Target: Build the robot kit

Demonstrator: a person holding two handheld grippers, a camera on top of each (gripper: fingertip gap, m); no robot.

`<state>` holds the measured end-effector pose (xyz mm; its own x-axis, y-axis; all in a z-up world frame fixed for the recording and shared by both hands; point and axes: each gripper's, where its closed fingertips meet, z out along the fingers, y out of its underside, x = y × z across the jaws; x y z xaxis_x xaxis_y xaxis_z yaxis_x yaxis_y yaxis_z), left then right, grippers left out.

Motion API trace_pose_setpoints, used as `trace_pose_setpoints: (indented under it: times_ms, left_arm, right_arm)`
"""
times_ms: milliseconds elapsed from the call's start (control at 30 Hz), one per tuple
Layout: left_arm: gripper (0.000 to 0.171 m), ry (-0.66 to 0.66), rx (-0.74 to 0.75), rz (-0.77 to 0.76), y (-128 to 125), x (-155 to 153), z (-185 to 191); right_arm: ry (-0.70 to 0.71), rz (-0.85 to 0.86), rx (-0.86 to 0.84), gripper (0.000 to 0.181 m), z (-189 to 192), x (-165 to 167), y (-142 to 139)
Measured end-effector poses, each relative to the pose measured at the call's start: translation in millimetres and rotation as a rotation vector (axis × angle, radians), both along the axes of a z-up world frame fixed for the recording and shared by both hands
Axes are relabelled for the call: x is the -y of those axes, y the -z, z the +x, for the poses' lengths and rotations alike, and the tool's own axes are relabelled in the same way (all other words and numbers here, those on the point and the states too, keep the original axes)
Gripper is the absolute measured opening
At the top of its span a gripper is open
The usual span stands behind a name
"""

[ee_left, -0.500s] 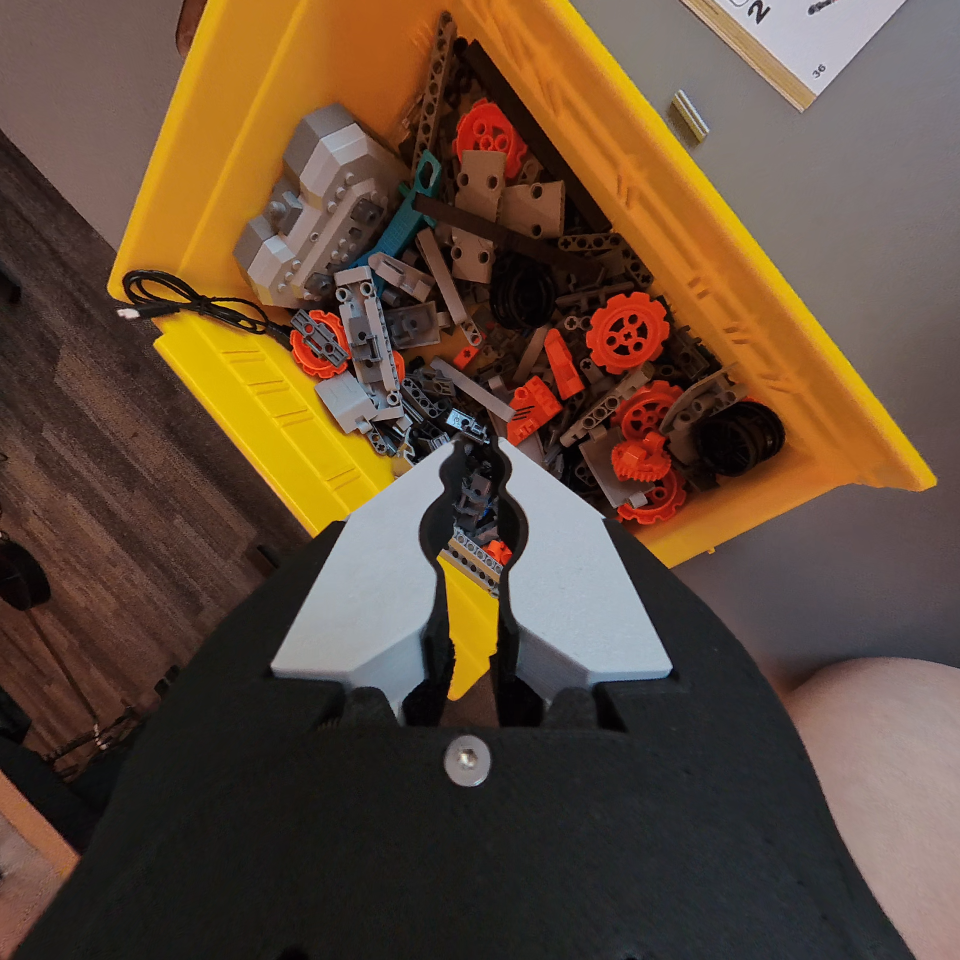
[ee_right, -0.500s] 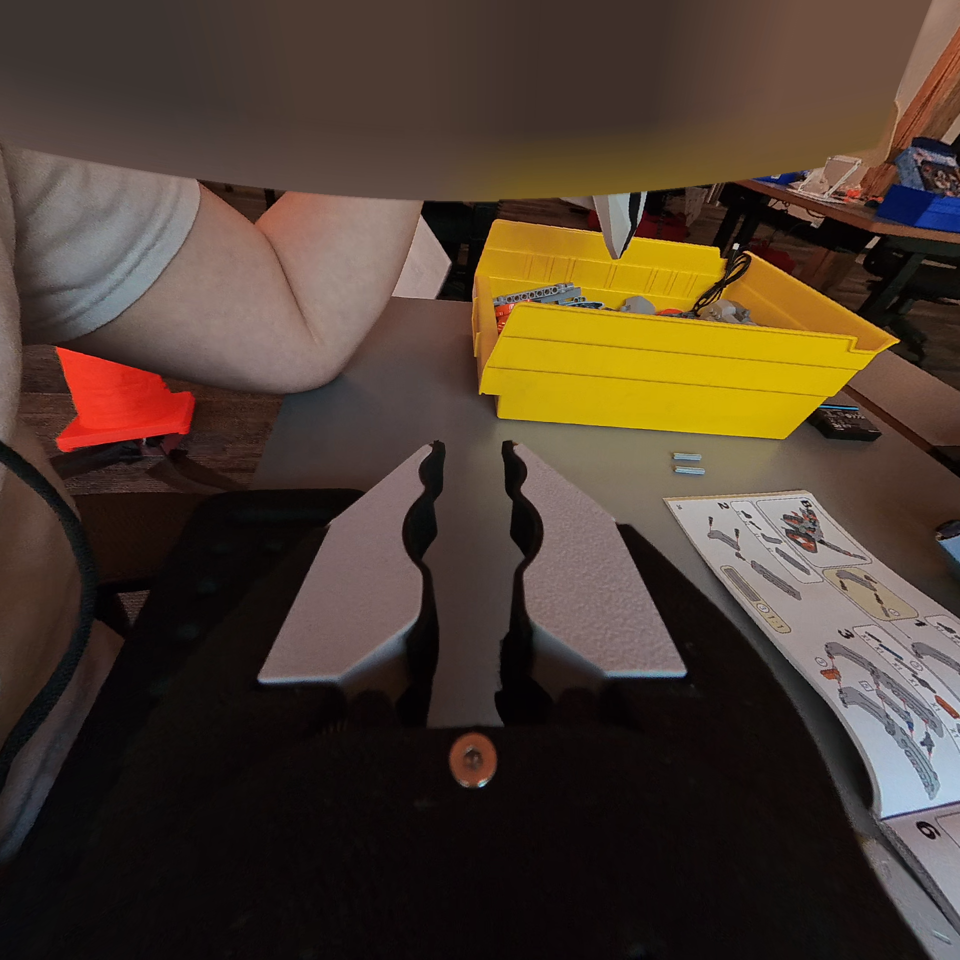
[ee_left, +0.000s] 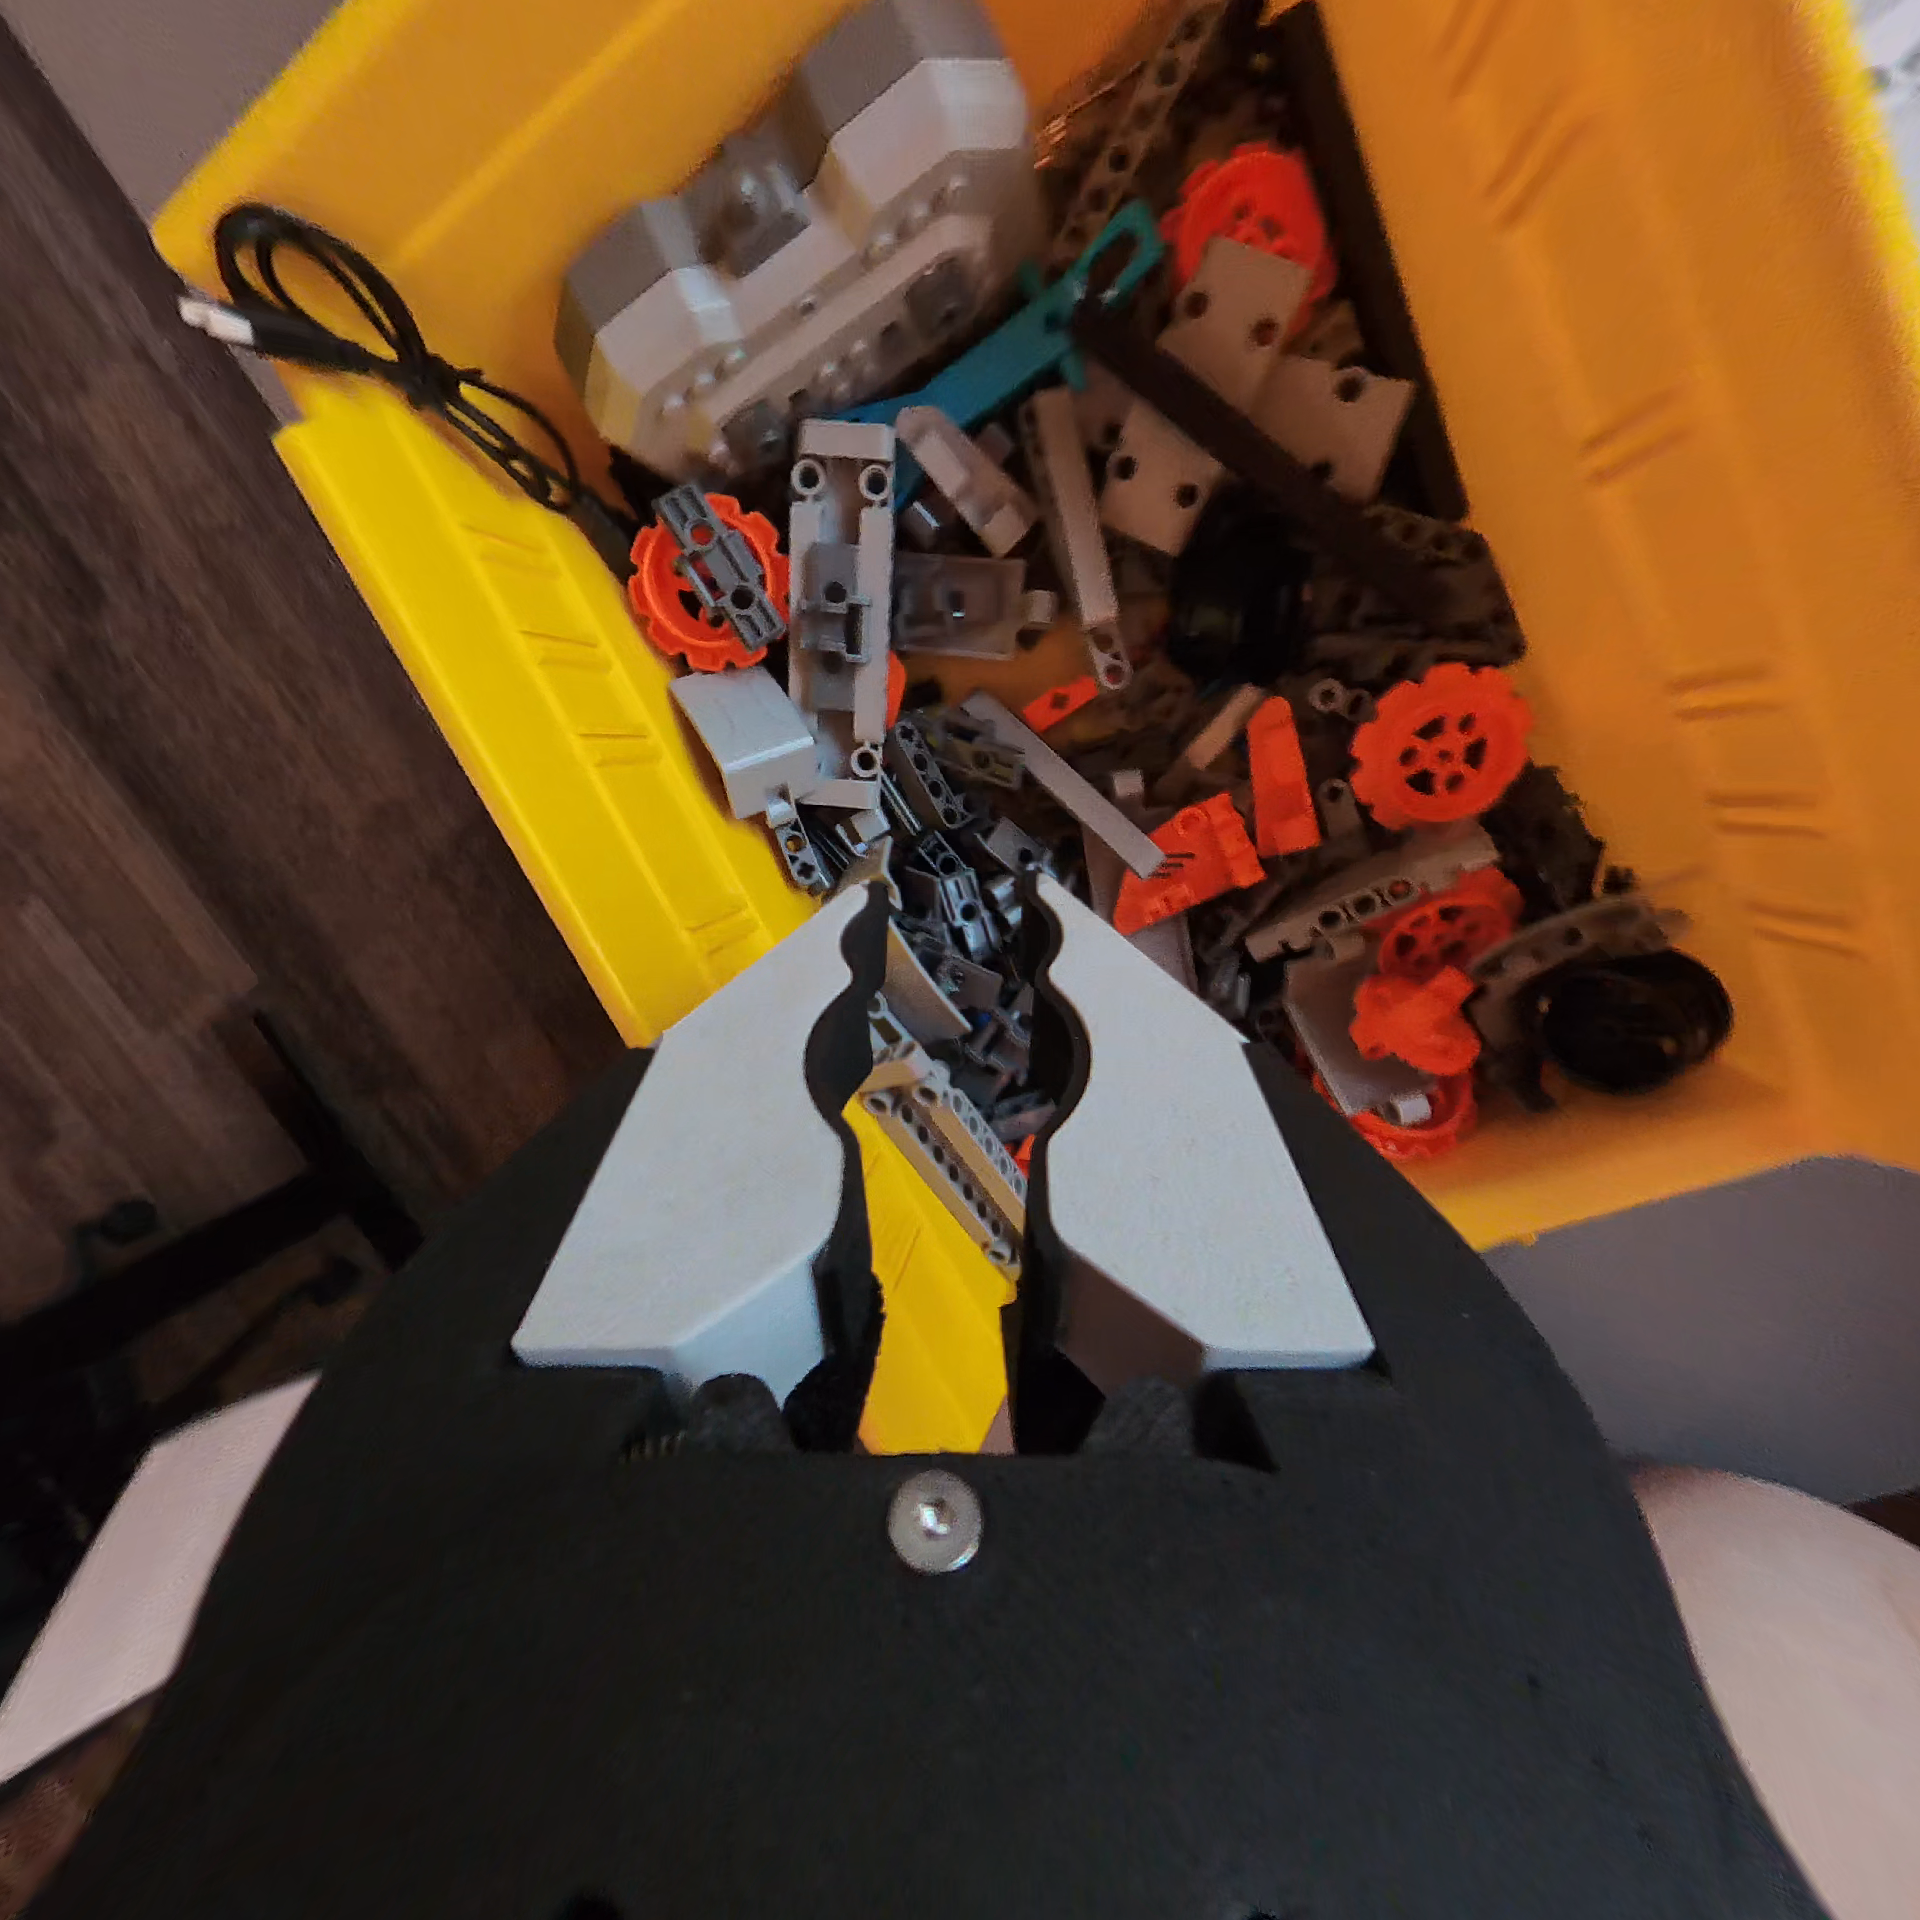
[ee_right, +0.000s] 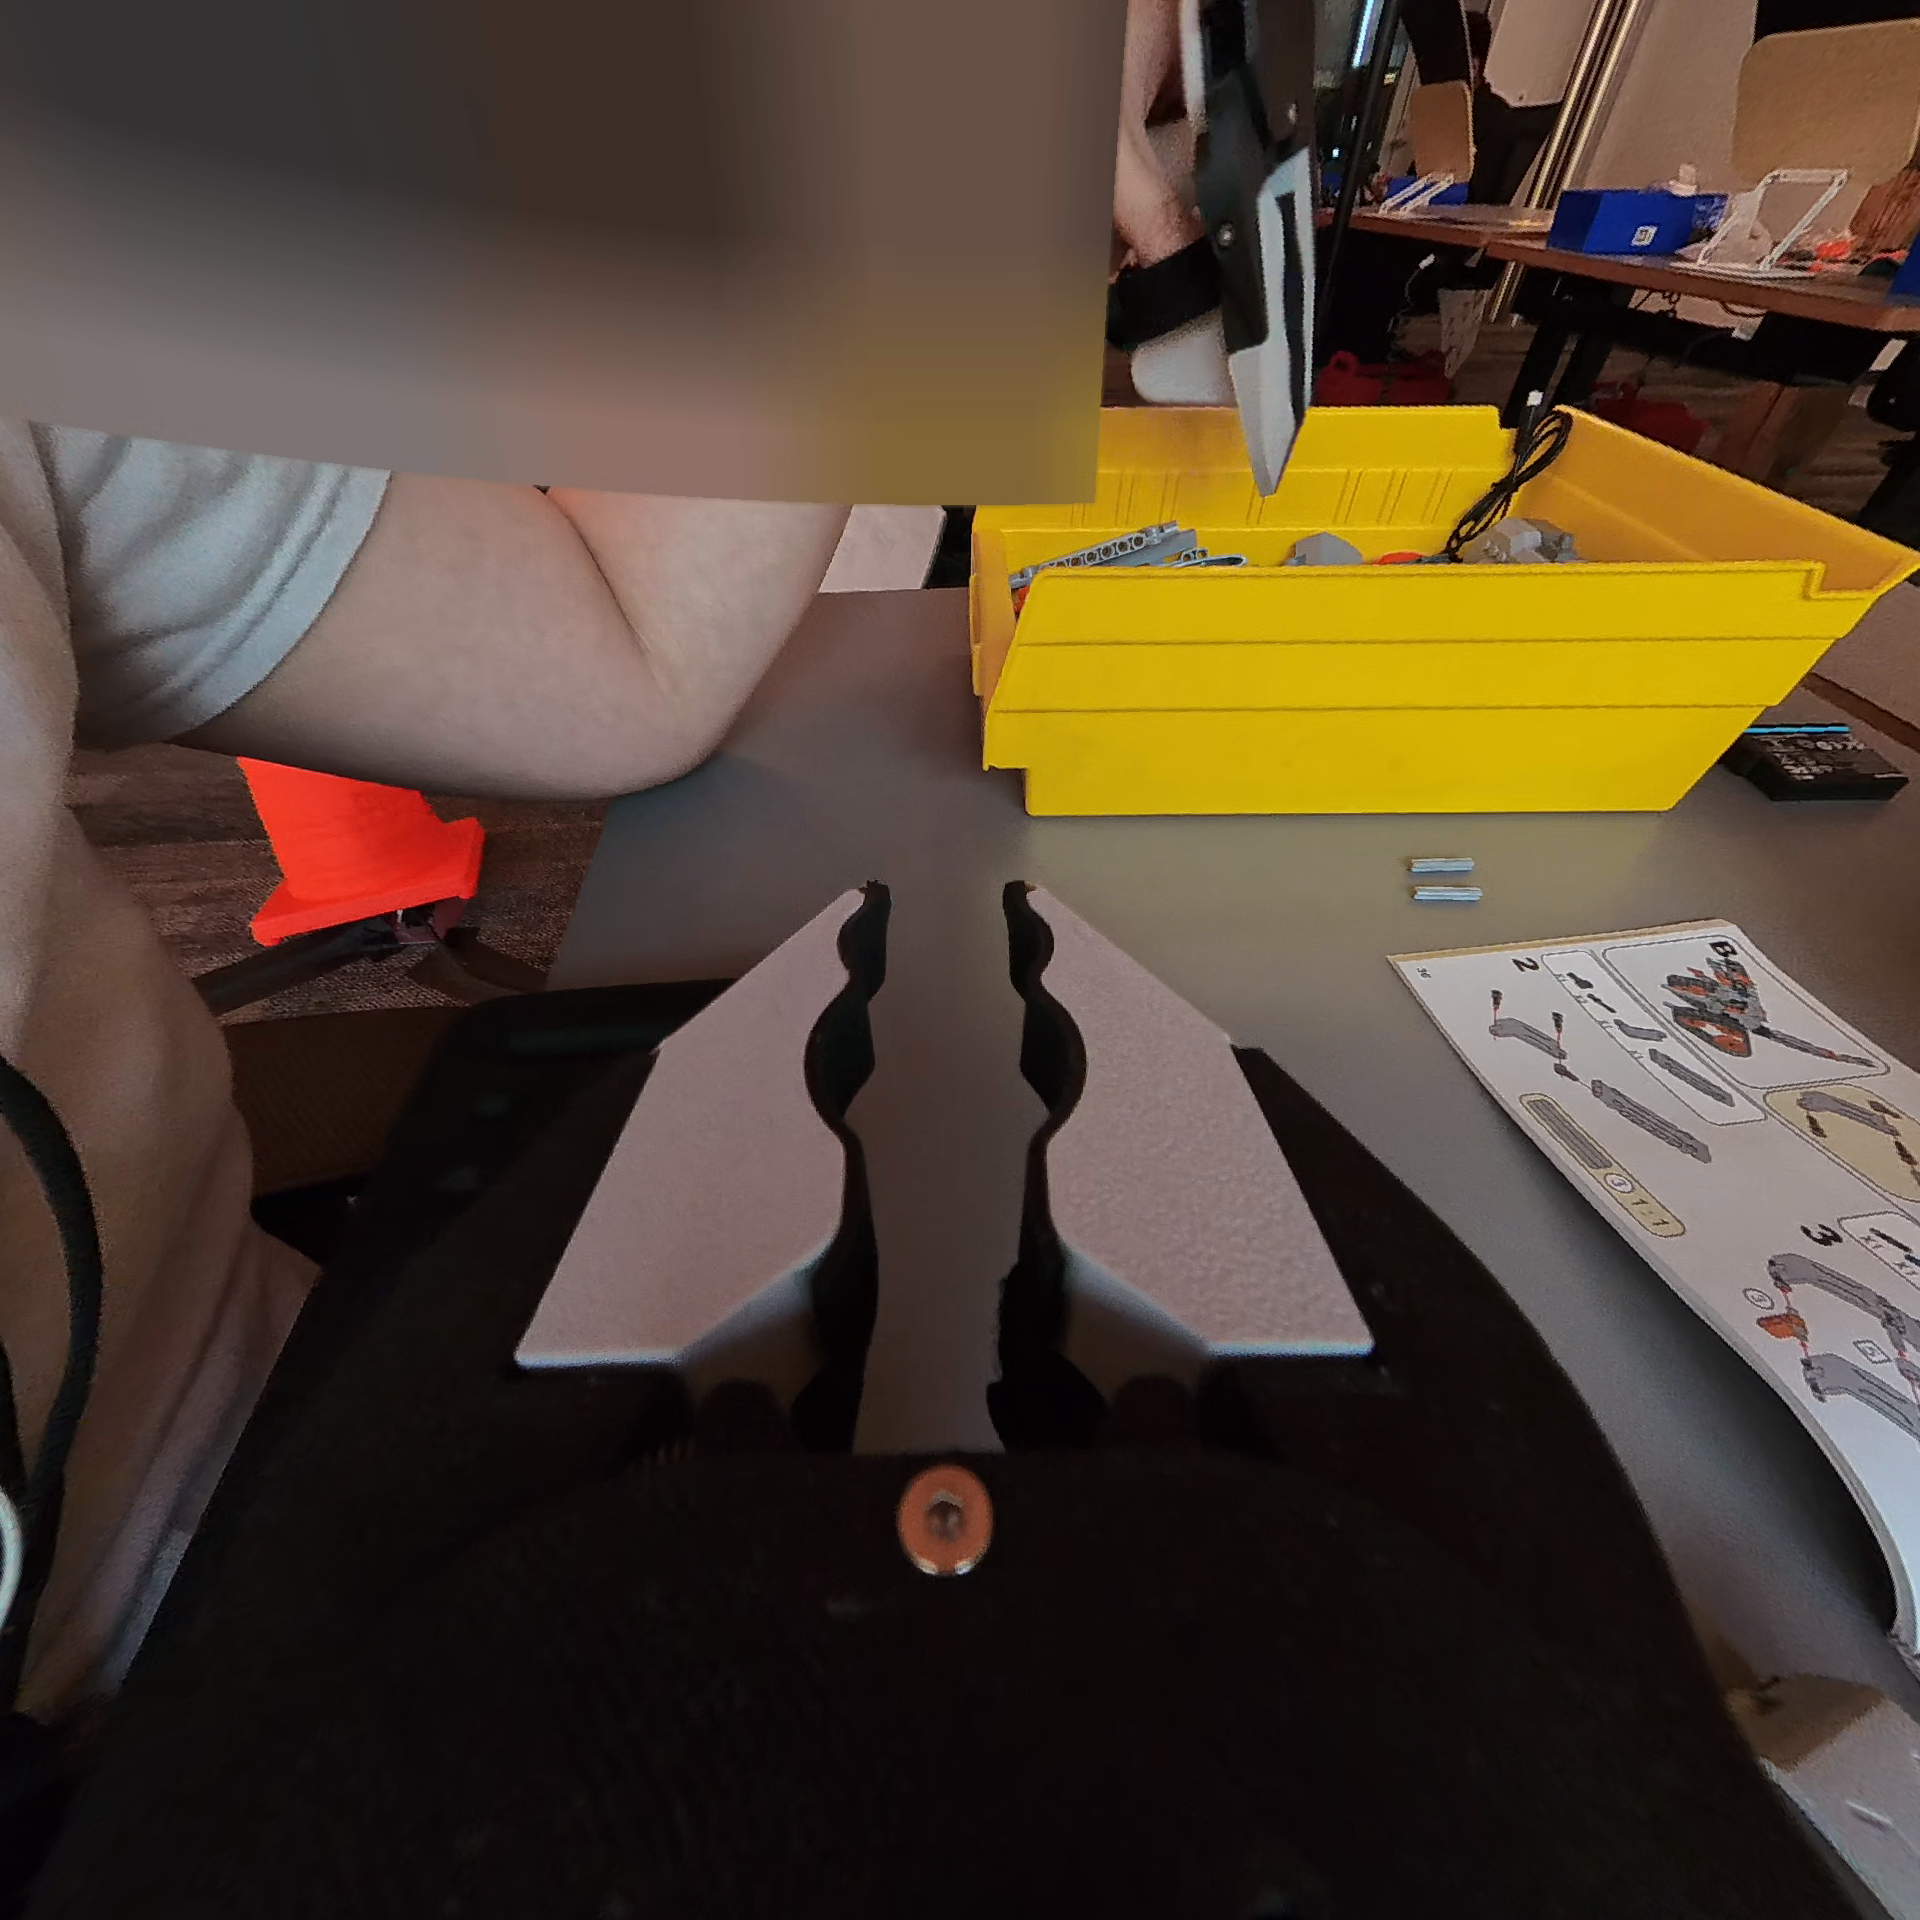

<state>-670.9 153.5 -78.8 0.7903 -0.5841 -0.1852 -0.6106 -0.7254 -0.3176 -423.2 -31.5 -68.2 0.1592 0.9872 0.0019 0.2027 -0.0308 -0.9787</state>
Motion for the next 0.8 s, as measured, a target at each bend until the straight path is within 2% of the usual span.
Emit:
trace_pose_setpoints:
  times_ms: [133, 267, 433, 533, 600, 700, 767, 800]
  left_arm:
    - [0.025, -0.071, 0.044, -0.062, 19, -15, -1]
    - [0.027, -0.107, -0.012, -0.119, 37, -19, -9]
    - [0.027, -0.110, -0.031, -0.141, 42, -20, -7]
    - [0.022, -0.116, -0.042, -0.091, 27, -21, -1]
    - [0.021, -0.095, 0.012, -0.035, 7, -21, 19]
    - [0.021, 0.009, 0.147, 0.061, -31, -15, 78]
    - [0.018, 0.149, 0.260, 0.120, -55, -3, 135]
    - [0.009, 0.205, 0.287, 0.147, -60, 3, 160]
  right_arm:
    - [-0.001, -0.007, 0.015, 0.022, -1, -2, 5]
    - [-0.005, -0.018, 0.023, 0.022, -1, -3, 8]
    - [-0.004, -0.004, 0.025, 0.022, 1, -3, 7]
    - [-0.005, 0.001, 0.032, 0.022, 1, -3, 8]
    - [-0.005, 0.004, 0.041, 0.022, 1, -3, 10]
    - [-0.004, 0.014, 0.047, 0.022, 0, -4, 10]
    - [-0.005, 0.017, 0.054, 0.022, 0, -4, 12]
    - [-0.005, 0.020, 0.056, 0.022, 0, -4, 12]
